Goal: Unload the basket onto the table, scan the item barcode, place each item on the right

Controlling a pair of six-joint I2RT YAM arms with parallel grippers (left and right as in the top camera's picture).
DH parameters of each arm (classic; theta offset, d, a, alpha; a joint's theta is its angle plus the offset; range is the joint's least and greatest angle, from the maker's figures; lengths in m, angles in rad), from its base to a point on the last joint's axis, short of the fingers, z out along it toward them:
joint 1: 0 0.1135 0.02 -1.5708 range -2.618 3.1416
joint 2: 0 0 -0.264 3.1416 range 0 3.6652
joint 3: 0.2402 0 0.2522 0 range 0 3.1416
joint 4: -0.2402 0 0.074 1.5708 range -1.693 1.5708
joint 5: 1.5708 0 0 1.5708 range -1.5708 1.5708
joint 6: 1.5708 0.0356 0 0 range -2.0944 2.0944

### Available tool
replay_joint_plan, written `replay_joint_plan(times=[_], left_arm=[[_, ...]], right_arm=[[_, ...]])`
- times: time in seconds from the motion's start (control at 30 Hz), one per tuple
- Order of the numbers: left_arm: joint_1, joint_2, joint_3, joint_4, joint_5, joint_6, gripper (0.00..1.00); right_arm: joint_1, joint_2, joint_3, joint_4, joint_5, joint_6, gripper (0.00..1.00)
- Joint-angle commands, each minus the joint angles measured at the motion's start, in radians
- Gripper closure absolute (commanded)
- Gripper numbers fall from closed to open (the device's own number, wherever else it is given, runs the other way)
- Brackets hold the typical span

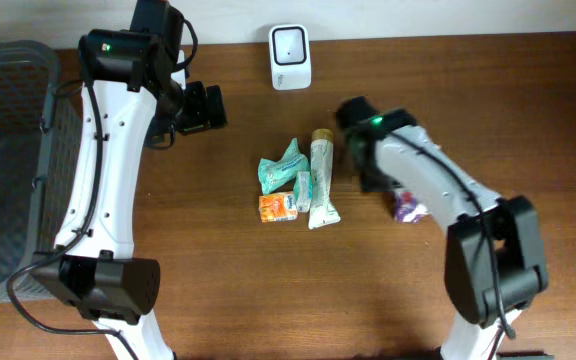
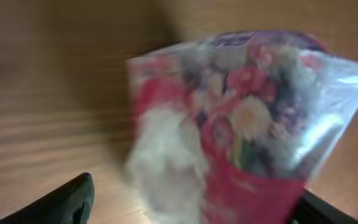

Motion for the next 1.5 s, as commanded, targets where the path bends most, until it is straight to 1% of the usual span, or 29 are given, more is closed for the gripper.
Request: replay_joint_plan(times=[0.0, 0.07, 0.13, 0.2, 0.27, 0.33, 0.37, 0.4, 0.47, 0.5, 0.53, 0.57, 0.6, 0.67, 0.73, 0.8, 0.9, 0.93, 0.97, 1.03, 1.07, 1.13, 1.17, 1.2, 1.23, 1.27, 1.33, 1.4, 1.47], left_arm=[[0.003, -0.002, 0.005, -0.002, -0.003, -0.002, 0.01], [0.003, -0.002, 0.005, -0.002, -0.003, -0.002, 0.01], [0.003, -0.002, 0.005, -0.002, -0.003, -0.002, 0.01], [0.003, -0.002, 0.005, -0.002, -0.003, -0.002, 0.01], [0.003, -0.002, 0.005, -0.002, -0.003, -0.002, 0.01], [0.003, -0.002, 0.005, -0.002, -0.003, -0.002, 0.01], [0.003, -0.002, 0.005, -0.002, -0.003, -0.002, 0.01], [0.003, -0.002, 0.005, -0.002, -0.003, -0.002, 0.01], [0.003, -0.002, 0.005, -0.002, -0.003, -0.002, 0.01], [0.003, -0.002, 0.005, -0.002, -0.003, -0.002, 0.01], [0.003, -0.002, 0.005, -0.002, -0.003, -0.002, 0.01], [0.003, -0.002, 0.005, -0.002, -0.003, -0.002, 0.01], [0.003, -0.002, 0.005, -0.002, -0.003, -0.002, 0.01], [0.003, -0.002, 0.005, -0.002, -0.003, -0.002, 0.01], [0.003, -0.002, 0.005, -0.002, -0.003, -0.002, 0.01], [0.003, -0.002, 0.005, -0.002, -0.003, -0.002, 0.01], [0.003, -0.002, 0.005, -0.002, -0.003, -0.002, 0.01], [0.003, -0.002, 0.005, -0.002, -0.003, -0.002, 0.01], [0.003, -0.002, 0.005, -0.002, -0.003, -0.002, 0.01], [0.003, -0.002, 0.005, -0.002, -0.003, -0.002, 0.01], [0.003, -0.002, 0.005, -0.002, -0.003, -0.002, 0.01], [0.003, -0.002, 0.005, -0.002, -0.003, -0.002, 0.01], [0.003, -0.002, 0.005, -0.002, -0.003, -0.002, 0.01], [0.003, -0.002, 0.005, -0.002, -0.003, -0.002, 0.01], [0.003, -0.002, 0.005, -0.002, -0.003, -0.002, 0.01], [0.003, -0.002, 0.005, -0.002, -0.003, -0.002, 0.01], [0.003, -0.002, 0.005, -0.002, -0.003, -0.002, 0.01], [0.003, -0.002, 0.005, -0.002, -0.003, -0.002, 0.01], [0.003, -0.002, 0.005, -0.002, -0.003, -0.002, 0.01]], right_arm=[[0.109, 0.003, 0.03, 0.063, -0.237, -0.024, 0.1], [0.146, 0.003, 0.096, 0.107, -0.39, -0.058, 0.09], [0.136, 0.003, 0.232, 0.053, -0.408, -0.058, 0.06], [0.076, 0.003, 0.386, -0.053, -0.407, -0.083, 0.05], [-0.03, 0.003, 0.423, -0.119, -0.382, -0.103, 0.04], [-0.151, 0.003, 0.383, -0.135, -0.383, -0.146, 0.04], [-0.224, 0.006, 0.356, -0.13, -0.39, -0.148, 0.01], [-0.298, 0.006, 0.325, -0.114, -0.447, -0.171, 0.01], [-0.431, 0.011, 0.244, -0.061, -0.758, -0.375, 0.01], [-0.507, 0.022, 0.167, -0.018, -0.98, -0.489, 0.01], [-0.552, 0.033, 0.1, 0.032, -1.085, -0.514, 0.01], [-0.584, 0.049, 0.025, 0.106, -1.169, -0.514, 0.01], [-0.601, 0.063, -0.071, 0.203, -1.262, -0.514, 0.06], [-0.596, 0.069, -0.198, 0.335, -1.331, -0.514, 0.06], [-0.594, 0.069, -0.261, 0.418, -1.4, -0.513, 0.06], [-0.594, 0.069, -0.269, 0.436, -1.403, -0.513, 0.07], [-0.58, 0.07, -0.27, 0.471, -1.403, -0.502, 0.18], [-0.562, 0.07, -0.27, 0.493, -1.402, -0.477, 0.23], [-0.54, 0.07, -0.27, 0.522, -1.4, -0.435, 0.32], [-0.487, 0.07, -0.27, 0.523, -1.315, -0.404, 0.55], [-0.468, 0.07, -0.27, 0.521, -1.315, -0.404, 0.7], [-0.435, 0.069, -0.269, 0.521, -1.354, -0.404, 0.96], [-0.431, 0.069, -0.256, 0.52, -1.429, -0.394, 0.96], [-0.439, 0.062, -0.21, 0.52, -1.524, -0.362, 0.96], [-0.446, 0.046, -0.16, 0.517, -1.588, -0.359, 0.96], [-0.447, 0.019, -0.093, 0.512, -1.61, -0.33, 0.96], [-0.428, -0.042, 0.087, 0.513, -1.608, -0.245, 0.96], [-0.398, -0.051, 0.204, 0.516, -1.604, -0.207, 0.96], [-0.331, -0.051, 0.278, 0.577, -1.566, -0.151, 0.96]])
